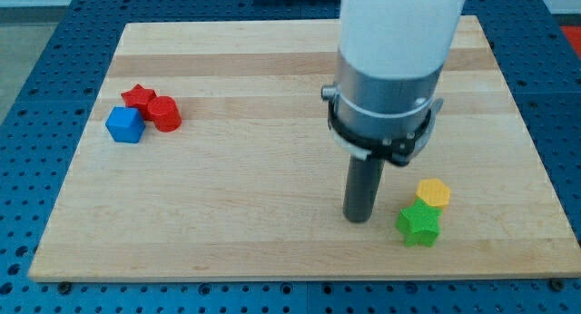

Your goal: Slide green star towards bottom right

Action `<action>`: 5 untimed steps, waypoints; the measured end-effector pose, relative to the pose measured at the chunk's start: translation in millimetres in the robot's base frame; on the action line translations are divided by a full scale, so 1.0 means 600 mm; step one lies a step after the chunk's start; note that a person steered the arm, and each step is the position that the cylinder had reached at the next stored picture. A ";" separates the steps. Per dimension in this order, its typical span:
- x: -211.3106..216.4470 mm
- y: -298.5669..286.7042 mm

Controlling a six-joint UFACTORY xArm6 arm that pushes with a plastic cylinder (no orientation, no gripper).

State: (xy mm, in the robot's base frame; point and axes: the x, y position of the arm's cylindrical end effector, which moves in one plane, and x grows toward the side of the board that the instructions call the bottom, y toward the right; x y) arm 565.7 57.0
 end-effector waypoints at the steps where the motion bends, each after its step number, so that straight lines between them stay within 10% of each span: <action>1: 0.015 0.000; 5: 0.015 0.110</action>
State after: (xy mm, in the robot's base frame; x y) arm 574.7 123.3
